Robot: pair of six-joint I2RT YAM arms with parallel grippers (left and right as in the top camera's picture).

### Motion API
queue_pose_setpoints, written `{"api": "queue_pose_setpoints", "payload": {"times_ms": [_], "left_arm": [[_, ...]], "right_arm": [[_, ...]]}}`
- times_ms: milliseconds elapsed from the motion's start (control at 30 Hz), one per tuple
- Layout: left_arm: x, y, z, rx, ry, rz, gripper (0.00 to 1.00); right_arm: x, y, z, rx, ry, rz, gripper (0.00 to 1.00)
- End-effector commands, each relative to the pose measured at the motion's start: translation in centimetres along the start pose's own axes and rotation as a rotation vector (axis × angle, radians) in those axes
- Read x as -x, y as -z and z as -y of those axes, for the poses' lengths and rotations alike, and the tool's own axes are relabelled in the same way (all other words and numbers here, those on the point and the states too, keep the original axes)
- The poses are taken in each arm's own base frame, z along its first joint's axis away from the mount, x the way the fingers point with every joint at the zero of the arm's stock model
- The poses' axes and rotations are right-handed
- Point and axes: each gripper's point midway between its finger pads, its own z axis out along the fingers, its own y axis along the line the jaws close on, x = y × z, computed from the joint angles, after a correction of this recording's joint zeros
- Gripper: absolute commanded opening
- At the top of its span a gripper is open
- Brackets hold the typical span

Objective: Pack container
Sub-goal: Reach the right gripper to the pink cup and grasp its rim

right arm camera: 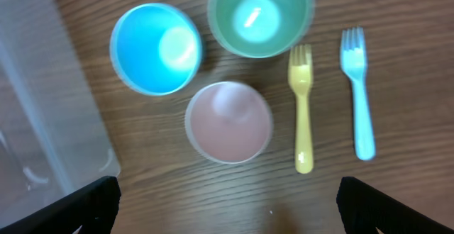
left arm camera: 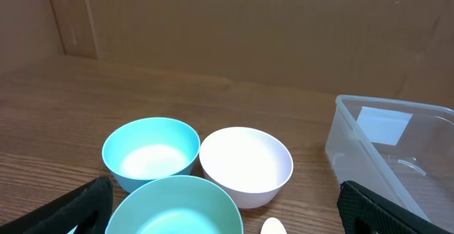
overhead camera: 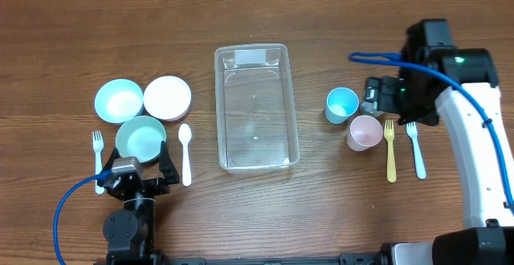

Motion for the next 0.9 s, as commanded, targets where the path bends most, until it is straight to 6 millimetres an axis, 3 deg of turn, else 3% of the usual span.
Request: {"api": "queue_pose_setpoints", "payload": {"times_ms": [0, 67, 333, 400, 467, 733, 867], "left_arm": [[0.2, 0.0, -0.2, 0.010, 0.011, 0.012, 1.00], [0.2, 0.0, -0.2, 0.010, 0.011, 0.012, 1.00], [0.2, 0.0, -0.2, 0.010, 0.011, 0.012, 1.00], [0.2, 0.0, -0.2, 0.010, 0.011, 0.012, 1.00], [0.2, 0.0, -0.2, 0.010, 0.011, 0.012, 1.00], [0.2, 0.0, -0.2, 0.010, 0.011, 0.012, 1.00], [0.2, 0.0, -0.2, 0.010, 0.011, 0.012, 1.00]], "right_arm": [[-0.5, 0.1, 2.7, -0.014, -0.105, 0.029, 1.00], [-1.0, -0.6, 3.3, 0.000, -0.126, 0.057, 1.00], [-3.5, -7.1, 2.5, 0.079, -0.130, -0.008, 0.97], [-3.1, -7.8, 2.2, 0.094, -0.131, -0.015, 0.68], [-2.9, -8.5, 2.3, 0.090, -0.134, -0.027, 0.59], [-2.5, -10.1, 2.4, 0.082, -0.137, -0.054, 0.57], [-2.8, -11.9, 2.5, 0.084, -0.138, -0.048, 0.54]]}}
